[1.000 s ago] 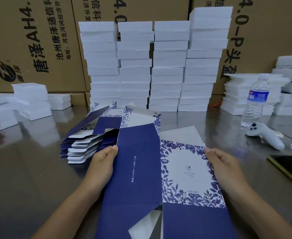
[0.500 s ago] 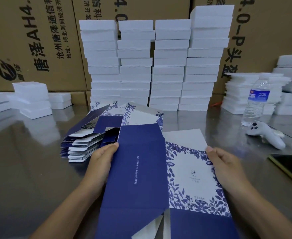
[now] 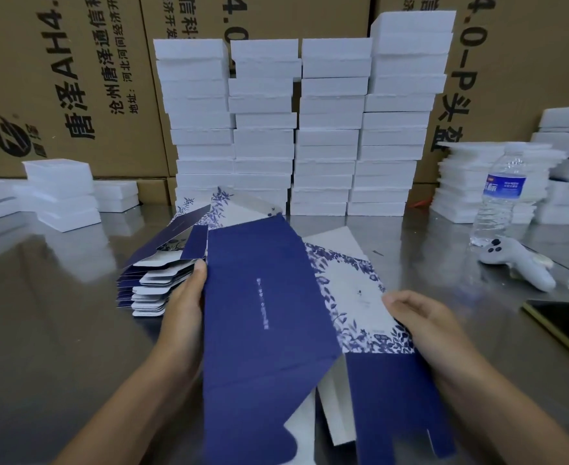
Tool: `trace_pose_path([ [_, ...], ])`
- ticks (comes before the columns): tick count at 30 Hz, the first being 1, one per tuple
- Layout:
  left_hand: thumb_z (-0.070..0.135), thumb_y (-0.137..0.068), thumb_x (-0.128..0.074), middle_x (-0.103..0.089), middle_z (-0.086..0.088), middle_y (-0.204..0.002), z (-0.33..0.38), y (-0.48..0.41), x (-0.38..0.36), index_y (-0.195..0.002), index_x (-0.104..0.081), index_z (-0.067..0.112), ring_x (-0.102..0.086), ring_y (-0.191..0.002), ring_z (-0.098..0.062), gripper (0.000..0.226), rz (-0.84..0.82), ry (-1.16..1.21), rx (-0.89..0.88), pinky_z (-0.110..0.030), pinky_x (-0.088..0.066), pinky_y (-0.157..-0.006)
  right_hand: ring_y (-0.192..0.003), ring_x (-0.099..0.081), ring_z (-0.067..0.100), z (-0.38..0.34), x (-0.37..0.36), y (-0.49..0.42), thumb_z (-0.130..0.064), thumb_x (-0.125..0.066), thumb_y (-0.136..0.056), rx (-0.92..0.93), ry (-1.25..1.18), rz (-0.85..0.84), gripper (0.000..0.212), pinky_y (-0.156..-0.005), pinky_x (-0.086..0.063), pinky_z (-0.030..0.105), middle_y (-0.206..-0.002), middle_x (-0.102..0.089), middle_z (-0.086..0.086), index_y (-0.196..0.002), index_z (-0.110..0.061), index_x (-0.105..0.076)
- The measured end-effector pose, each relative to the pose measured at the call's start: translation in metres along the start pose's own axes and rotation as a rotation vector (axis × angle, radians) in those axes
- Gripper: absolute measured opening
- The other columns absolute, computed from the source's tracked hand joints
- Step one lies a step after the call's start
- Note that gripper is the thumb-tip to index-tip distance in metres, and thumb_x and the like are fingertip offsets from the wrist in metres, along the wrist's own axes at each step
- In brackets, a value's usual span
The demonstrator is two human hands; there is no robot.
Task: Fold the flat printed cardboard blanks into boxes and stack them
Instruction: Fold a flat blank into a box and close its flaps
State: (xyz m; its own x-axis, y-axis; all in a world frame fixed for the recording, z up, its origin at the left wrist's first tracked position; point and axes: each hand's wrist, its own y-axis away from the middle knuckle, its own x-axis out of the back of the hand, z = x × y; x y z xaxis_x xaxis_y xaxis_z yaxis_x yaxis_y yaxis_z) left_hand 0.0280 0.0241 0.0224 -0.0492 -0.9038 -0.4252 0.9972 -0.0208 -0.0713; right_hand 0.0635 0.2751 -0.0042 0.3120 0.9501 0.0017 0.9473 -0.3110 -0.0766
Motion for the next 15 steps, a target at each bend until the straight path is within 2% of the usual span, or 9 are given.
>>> trace_pose_path([
  [1,0.046,-0.095,-0.040,-0.075,-0.001,-0.081,0.002,0.005,-0.003,-0.077,-0.078,0.022,-0.072,-0.066,-0.017,0.049,-0.086,0.073,0.060,-0.027,-0.055,-0.048,-0.065,-0.067,0.013,0.000,-0.001,0.001,-0.019,-0.061,-0.089,-0.014,-0.012,0.004,0.019,-0.065,-0.049,0.029,-0.079,-0.074,0.005,-0.073,-0.018,-0.072],
  [3,0.056,-0.087,-0.040,-0.076,0.000,-0.087,0.006,0.018,-0.009,-0.078,-0.079,0.028,-0.073,-0.072,-0.017,0.049,-0.248,0.129,0.152,-0.029,-0.055,-0.048,-0.063,-0.067,0.011,-0.001,-0.001,0.002,-0.015,-0.060,-0.090,-0.031,-0.039,0.011,0.016,-0.062,-0.049,0.026,-0.078,-0.074,0.004,-0.080,-0.012,-0.072],
  [6,0.066,-0.071,-0.045,-0.070,0.004,-0.113,0.005,0.022,-0.009,-0.100,-0.074,0.037,-0.068,-0.102,-0.021,0.050,-0.406,0.106,0.203,-0.045,-0.055,-0.080,-0.065,-0.067,0.016,-0.005,-0.004,0.007,-0.017,-0.057,-0.092,-0.043,-0.041,0.001,0.016,-0.063,-0.053,0.027,-0.079,-0.074,0.005,-0.090,-0.010,-0.072],
  [7,0.066,-0.070,-0.044,-0.068,0.005,-0.117,0.003,0.021,-0.008,-0.103,-0.072,0.038,-0.065,-0.108,-0.022,0.052,-0.428,0.106,0.205,-0.048,-0.050,-0.090,-0.069,-0.069,0.019,-0.006,-0.005,0.009,-0.018,-0.057,-0.093,-0.045,-0.039,-0.011,0.018,-0.064,-0.055,0.028,-0.081,-0.074,0.006,-0.093,-0.010,-0.072],
  [8,0.065,-0.070,-0.043,-0.068,0.006,-0.117,0.003,0.022,-0.009,-0.101,-0.073,0.037,-0.064,-0.110,-0.019,0.052,-0.437,0.109,0.201,-0.046,-0.049,-0.093,-0.078,-0.070,0.025,-0.007,-0.007,0.011,-0.019,-0.055,-0.094,-0.041,-0.037,-0.029,0.019,-0.072,-0.055,0.034,-0.085,-0.074,0.009,-0.095,-0.009,-0.072],
  [9,0.061,-0.072,-0.041,-0.070,0.006,-0.113,0.002,0.020,-0.013,-0.097,-0.076,0.033,-0.066,-0.105,-0.015,0.052,-0.446,0.103,0.197,-0.039,-0.053,-0.088,-0.088,-0.069,0.032,-0.008,-0.008,0.013,-0.020,-0.054,-0.095,-0.038,-0.042,-0.052,0.021,-0.082,-0.052,0.042,-0.091,-0.073,0.012,-0.096,-0.008,-0.072],
  [11,0.054,-0.077,-0.034,-0.072,0.000,-0.105,0.000,0.013,-0.025,-0.093,-0.077,0.015,-0.070,-0.094,-0.012,0.061,-0.354,0.125,0.196,-0.023,-0.055,-0.065,-0.097,-0.066,0.037,-0.011,-0.013,0.018,-0.022,-0.053,-0.095,-0.043,-0.059,-0.106,0.023,-0.092,-0.047,0.050,-0.096,-0.073,0.014,-0.093,-0.011,-0.073],
  [13,0.051,-0.090,-0.018,-0.062,-0.008,-0.122,-0.005,0.008,-0.031,-0.111,-0.065,0.008,-0.062,-0.108,-0.021,0.067,-0.212,0.147,0.192,-0.020,-0.047,-0.063,-0.089,-0.068,0.033,-0.012,-0.014,0.021,-0.024,-0.054,-0.095,-0.056,-0.075,-0.141,0.024,-0.087,-0.047,0.049,-0.090,-0.073,0.011,-0.086,-0.015,-0.074],
  [15,0.057,-0.091,-0.014,-0.057,0.001,-0.125,-0.012,0.003,-0.026,-0.112,-0.061,0.019,-0.064,-0.102,-0.024,0.064,-0.213,0.120,0.275,-0.022,-0.051,-0.067,-0.069,-0.065,0.024,-0.014,-0.016,0.023,-0.022,-0.052,-0.096,-0.065,-0.090,-0.185,0.034,-0.074,-0.043,0.043,-0.072,-0.070,0.007,-0.070,-0.017,-0.073],
])
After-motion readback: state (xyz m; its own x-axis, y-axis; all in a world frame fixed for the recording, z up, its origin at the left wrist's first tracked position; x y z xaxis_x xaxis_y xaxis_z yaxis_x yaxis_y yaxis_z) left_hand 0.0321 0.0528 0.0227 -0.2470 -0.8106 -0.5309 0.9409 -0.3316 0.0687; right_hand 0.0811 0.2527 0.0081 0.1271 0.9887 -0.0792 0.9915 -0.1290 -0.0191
